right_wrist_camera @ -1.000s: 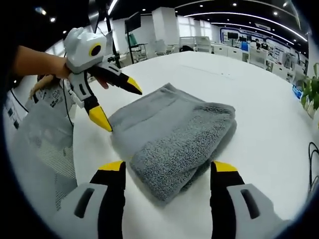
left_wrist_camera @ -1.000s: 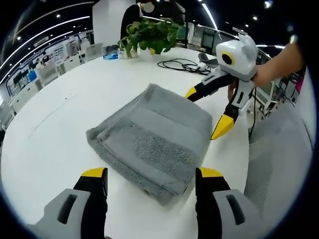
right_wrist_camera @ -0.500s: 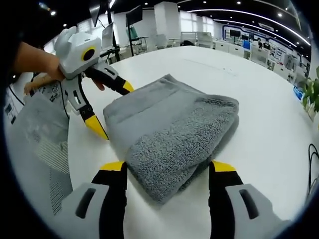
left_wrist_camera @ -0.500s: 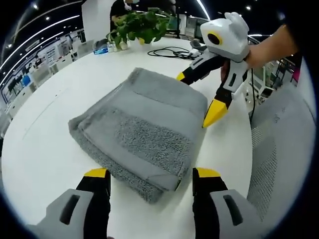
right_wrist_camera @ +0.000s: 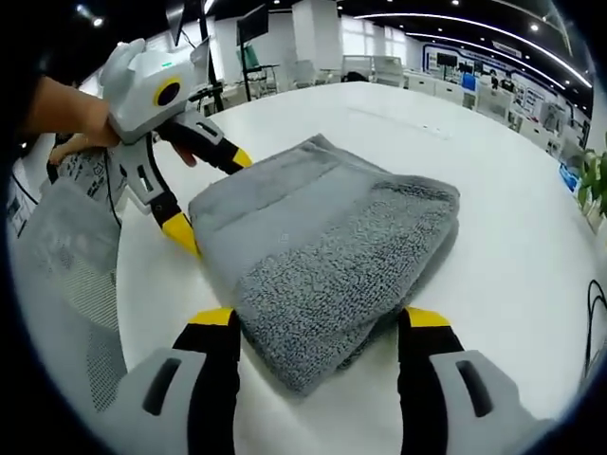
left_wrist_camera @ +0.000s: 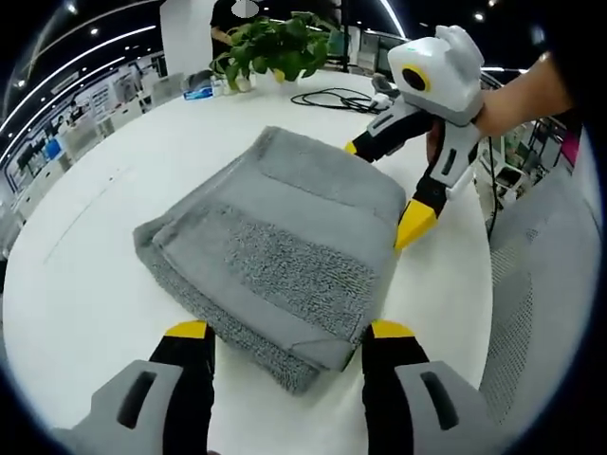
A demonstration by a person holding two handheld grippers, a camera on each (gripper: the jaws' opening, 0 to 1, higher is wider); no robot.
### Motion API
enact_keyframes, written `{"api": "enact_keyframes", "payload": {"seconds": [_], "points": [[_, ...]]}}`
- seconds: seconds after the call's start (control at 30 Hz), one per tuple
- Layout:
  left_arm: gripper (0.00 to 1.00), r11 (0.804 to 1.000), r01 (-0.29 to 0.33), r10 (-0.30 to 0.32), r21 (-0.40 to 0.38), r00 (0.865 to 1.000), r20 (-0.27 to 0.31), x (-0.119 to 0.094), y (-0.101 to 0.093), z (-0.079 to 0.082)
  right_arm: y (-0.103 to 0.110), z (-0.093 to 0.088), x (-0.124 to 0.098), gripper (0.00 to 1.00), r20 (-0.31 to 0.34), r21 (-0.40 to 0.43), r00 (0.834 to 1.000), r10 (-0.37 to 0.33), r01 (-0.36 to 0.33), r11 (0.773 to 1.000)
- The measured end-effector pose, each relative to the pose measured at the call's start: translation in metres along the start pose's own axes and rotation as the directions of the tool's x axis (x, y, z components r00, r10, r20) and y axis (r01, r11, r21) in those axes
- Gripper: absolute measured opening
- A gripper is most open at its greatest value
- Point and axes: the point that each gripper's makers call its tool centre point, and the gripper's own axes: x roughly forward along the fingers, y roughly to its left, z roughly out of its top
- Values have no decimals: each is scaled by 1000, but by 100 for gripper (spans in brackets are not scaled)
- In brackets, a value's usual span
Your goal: Fold the towel on the table until its edges align and the towel forms a compact rectangular stack.
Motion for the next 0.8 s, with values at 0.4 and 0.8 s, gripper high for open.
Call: {"api": "enact_keyframes", "payload": {"seconds": [0.4,0.8], "points": [[64,1000,-15,15,-10,1000,-5,11,32,13,-31,20,19,67,11,12,1000,-13,12,1000],[64,1000,-21,21,-15,1000,-1,24,59,24,-50,38,28,66,24,10,999,-42,41,999]]}}
